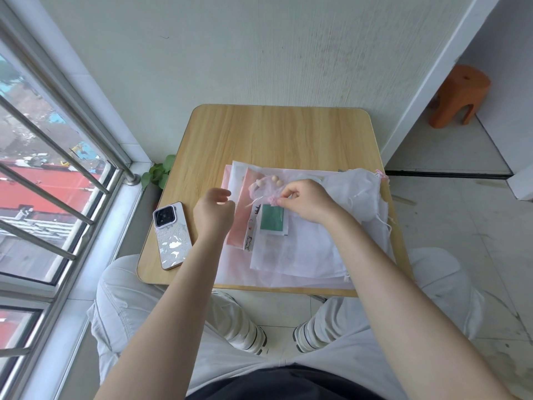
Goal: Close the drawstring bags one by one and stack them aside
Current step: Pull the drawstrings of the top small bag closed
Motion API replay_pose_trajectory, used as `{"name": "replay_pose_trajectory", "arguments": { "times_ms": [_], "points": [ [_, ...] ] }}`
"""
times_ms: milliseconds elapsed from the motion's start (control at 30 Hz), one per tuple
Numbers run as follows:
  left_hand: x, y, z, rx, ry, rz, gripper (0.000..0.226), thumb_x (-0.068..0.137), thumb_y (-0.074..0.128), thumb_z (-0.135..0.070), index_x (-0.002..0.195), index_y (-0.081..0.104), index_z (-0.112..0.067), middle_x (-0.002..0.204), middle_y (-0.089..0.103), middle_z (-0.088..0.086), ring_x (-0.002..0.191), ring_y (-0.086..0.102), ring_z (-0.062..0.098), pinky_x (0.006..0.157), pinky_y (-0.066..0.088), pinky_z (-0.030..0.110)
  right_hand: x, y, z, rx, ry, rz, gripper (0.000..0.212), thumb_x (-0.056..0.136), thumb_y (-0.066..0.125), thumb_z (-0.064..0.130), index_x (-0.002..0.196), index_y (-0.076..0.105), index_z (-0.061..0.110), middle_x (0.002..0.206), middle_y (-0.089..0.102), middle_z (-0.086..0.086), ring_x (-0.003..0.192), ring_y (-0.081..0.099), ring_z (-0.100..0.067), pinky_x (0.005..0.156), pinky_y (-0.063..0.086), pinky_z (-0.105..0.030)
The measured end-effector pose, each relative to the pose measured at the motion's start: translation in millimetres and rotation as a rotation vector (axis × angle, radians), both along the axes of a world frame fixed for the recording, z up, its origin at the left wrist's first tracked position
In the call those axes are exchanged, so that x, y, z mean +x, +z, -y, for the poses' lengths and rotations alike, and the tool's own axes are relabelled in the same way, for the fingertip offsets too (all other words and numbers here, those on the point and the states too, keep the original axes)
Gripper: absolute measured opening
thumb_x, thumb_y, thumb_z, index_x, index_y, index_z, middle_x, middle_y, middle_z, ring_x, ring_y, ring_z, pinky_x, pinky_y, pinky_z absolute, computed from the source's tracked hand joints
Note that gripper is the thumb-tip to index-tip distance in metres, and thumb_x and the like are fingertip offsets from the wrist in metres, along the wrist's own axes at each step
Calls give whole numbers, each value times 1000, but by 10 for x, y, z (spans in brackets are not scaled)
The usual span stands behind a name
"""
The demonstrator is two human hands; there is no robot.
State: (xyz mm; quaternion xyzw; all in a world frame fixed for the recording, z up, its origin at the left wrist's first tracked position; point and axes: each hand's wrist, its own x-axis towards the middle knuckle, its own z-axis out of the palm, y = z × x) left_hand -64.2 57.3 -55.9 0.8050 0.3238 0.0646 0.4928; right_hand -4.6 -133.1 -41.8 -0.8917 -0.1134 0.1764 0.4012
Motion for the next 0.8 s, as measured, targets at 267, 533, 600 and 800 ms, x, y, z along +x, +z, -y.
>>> {"name": "replay_pose_trajectory", "arguments": {
  "times_ms": [267,533,600,800],
  "points": [
    [38,64,199,196,-437,96,16,83,69,-17,98,75,-21,92,71,-12,83,59,3,66,38,4,-5,55,-47,44,0,11,20,86,69,32,84,71,13,63,49,11,58,44,-5,55,33,-21],
    [47,76,169,-36,-433,24,18,89,68,-28,84,74,-12,80,73,-3,78,67,10,73,50,21,24,-75,-51,38,-89,29,20,85,68,29,78,70,11,80,68,4,69,54,-9,66,43,-27],
    [16,115,166,-271,-426,51,22,93,64,-25,84,71,-6,82,73,5,80,69,18,79,52,29,16,-99,-69,7,-90,10,26,84,71,33,80,69,8,82,69,3,74,60,-15,68,48,-33],
    [-2,105,228,-639,-418,162,17,98,54,-12,92,68,-6,82,69,9,61,62,20,71,51,30,-48,-88,-125,-36,-81,6,48,84,70,43,90,64,-5,75,54,-2,69,47,-17,63,37,-31]
  ]
}}
